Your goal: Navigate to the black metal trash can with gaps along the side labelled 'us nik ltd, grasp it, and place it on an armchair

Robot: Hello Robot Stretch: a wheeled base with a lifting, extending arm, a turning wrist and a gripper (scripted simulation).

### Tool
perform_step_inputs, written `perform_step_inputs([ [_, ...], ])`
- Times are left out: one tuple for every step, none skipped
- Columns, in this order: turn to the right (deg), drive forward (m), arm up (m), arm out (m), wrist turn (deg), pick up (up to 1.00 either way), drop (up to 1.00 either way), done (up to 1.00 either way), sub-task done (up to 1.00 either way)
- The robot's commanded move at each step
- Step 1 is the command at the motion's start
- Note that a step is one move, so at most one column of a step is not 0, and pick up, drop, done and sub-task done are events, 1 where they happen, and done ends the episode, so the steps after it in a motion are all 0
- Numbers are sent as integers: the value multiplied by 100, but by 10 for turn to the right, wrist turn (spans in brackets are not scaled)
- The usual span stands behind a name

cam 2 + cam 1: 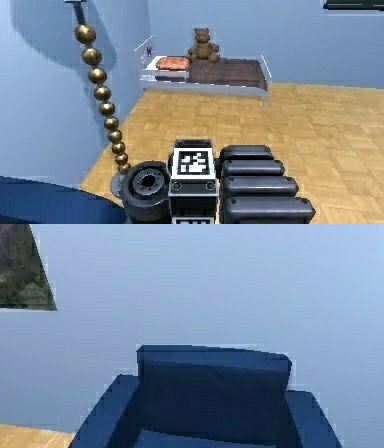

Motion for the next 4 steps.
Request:
perform_step_inputs([
  [-120, 0, 0, 0, 0, 0, 0, 0, 0],
  [-30, 0, 0, 0, 0, 0, 0, 0, 0],
  [450, 0, 0, 0, 0, 0, 0, 0, 0],
  [60, 0, 0, 0, 0, 0, 0, 0, 0],
])
